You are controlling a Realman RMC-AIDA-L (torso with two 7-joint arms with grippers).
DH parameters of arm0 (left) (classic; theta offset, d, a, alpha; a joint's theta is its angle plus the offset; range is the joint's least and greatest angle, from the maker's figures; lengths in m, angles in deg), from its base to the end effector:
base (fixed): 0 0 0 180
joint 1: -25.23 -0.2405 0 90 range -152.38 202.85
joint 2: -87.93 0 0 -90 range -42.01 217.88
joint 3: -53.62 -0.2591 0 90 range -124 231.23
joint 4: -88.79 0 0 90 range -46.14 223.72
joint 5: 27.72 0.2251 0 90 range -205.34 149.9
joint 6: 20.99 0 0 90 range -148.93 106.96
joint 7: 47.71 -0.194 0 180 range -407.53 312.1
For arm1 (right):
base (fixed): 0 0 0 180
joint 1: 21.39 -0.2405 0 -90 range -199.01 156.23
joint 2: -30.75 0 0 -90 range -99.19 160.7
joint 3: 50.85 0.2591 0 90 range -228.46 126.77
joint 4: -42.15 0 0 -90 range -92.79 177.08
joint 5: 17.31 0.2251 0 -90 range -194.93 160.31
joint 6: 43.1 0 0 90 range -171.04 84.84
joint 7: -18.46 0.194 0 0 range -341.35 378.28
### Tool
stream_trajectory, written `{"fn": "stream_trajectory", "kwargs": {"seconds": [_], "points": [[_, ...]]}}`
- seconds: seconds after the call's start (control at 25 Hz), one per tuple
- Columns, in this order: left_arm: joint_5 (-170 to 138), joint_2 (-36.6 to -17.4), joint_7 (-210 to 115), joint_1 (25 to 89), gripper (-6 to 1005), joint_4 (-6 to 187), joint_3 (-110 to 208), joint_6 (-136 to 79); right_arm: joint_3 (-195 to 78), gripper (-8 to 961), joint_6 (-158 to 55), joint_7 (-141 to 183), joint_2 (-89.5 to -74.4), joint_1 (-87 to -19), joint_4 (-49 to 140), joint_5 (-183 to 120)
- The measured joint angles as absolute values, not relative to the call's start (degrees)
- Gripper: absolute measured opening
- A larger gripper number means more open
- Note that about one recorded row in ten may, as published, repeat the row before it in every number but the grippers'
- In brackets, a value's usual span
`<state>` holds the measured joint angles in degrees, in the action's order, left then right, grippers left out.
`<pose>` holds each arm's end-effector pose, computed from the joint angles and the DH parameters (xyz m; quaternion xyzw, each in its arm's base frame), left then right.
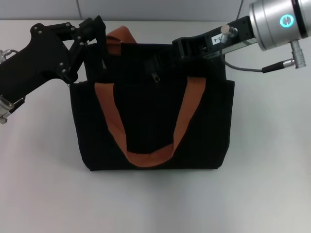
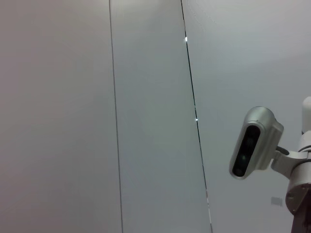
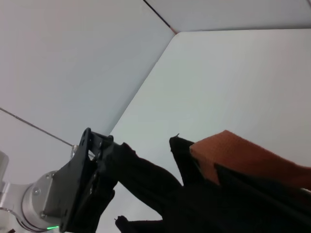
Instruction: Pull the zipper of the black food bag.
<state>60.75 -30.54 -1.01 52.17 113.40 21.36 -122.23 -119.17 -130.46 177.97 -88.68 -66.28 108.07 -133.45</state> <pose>-0.2285 0.3460 0.0090 -0.8400 -0.0311 -0.4584 0.2887 0.0710 0.3960 -0.0553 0.8780 -0.4664 -0.1079 0.0026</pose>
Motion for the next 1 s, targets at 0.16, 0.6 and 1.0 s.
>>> {"fn": "stream_trajectory", "kwargs": {"seconds": [0.16, 0.6, 1.0], "points": [[60.6, -30.54, -0.8, 52.1, 119, 113.4, 21.4, -122.5, -120.2, 314, -129.7, 177.7, -88.63, -66.5, 107.9, -133.7], [60.3, -30.54, -0.3, 52.1, 123, 113.4, 20.9, -123.6, -125.2, 281, -126.5, 177.3, -88.60, -68.0, 107.3, -134.1], [60.2, -30.54, -0.2, 51.7, 126, 113.4, 21.0, -124.1, -126.4, 140, -126.1, 176.8, -88.62, -67.0, 109.4, -135.4]]}}
